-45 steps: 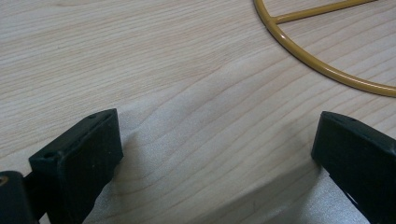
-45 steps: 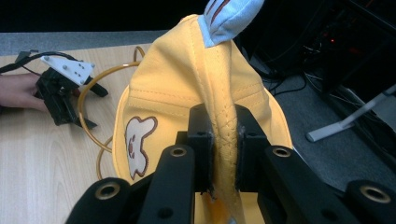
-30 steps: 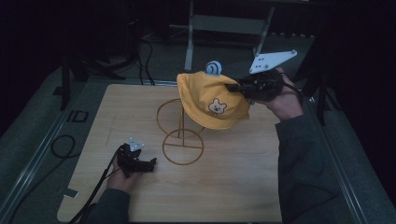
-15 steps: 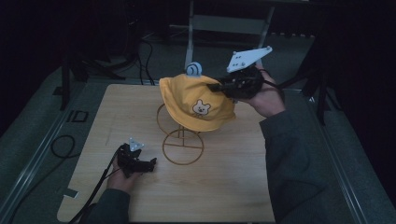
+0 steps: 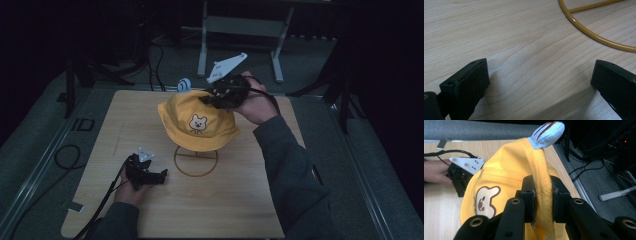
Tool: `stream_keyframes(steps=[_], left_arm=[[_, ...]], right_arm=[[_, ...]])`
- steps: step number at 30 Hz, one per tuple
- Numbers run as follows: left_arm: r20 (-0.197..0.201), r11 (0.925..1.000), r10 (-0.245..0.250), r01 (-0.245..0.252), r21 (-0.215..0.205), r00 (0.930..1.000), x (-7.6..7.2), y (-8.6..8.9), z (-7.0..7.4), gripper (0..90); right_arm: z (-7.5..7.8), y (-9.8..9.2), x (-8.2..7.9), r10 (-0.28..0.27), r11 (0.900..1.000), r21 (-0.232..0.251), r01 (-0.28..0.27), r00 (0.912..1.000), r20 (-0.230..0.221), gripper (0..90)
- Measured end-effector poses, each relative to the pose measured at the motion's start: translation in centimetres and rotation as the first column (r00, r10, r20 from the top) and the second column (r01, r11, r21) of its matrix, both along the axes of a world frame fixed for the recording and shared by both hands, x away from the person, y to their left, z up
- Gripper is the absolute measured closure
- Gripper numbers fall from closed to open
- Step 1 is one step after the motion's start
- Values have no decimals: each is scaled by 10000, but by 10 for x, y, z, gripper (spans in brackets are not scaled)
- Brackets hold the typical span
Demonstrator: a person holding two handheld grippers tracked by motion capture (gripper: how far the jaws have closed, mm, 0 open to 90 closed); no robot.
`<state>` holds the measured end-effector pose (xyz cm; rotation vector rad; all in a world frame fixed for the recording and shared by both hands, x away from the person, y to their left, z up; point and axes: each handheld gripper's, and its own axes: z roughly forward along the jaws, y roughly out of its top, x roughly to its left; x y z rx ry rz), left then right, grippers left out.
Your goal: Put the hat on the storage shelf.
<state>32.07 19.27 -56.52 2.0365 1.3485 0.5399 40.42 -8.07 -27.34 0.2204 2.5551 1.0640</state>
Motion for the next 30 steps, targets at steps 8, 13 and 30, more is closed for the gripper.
stream_keyframes(steps=[8,13,30], left_arm=[[-11,10000,-15,15,7,10000,0,0,0,19],[-11,10000,-11,11,1,10000,0,0,0,19],[-13,10000,-13,13,-1,10000,0,0,0,20]], right_arm=[[-17,26,2,-141,9955,-936,151,9998,106,730],[-21,29,3,-137,9958,-903,119,9997,-198,625],[-4,7,-10,-1430,9897,-34,1431,9892,330,196]])
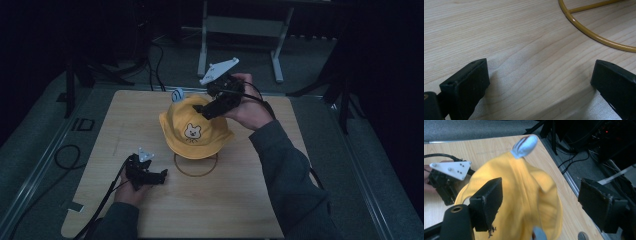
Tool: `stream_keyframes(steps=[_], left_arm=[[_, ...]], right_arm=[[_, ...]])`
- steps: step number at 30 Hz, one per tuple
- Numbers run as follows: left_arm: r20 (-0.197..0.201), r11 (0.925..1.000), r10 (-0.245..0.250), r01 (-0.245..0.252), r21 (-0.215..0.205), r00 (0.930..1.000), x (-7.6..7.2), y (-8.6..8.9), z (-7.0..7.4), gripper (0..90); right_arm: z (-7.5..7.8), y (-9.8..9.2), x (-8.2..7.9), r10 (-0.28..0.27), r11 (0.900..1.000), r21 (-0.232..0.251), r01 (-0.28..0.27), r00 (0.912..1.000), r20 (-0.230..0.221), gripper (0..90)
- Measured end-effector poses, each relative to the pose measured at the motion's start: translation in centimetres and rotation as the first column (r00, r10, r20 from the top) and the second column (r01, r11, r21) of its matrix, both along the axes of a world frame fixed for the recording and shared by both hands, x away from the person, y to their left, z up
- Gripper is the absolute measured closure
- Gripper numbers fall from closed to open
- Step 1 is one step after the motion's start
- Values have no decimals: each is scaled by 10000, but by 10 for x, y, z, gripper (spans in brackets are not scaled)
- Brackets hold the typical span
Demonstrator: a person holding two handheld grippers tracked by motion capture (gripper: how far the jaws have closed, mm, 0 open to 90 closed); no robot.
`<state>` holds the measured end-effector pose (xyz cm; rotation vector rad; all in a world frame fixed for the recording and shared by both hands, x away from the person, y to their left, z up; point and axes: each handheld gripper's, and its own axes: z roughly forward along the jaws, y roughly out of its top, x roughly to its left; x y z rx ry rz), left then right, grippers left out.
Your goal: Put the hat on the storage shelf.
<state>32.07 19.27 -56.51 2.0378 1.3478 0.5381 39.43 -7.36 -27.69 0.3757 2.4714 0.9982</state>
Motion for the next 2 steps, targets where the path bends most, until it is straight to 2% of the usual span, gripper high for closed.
stream_keyframes(steps=[2], left_arm=[[-15,10000,-7,7,1,10000,0,0,0,19]], right_arm=[[2,-8,-1,-263,9997,-22,263,9996,57,203]])
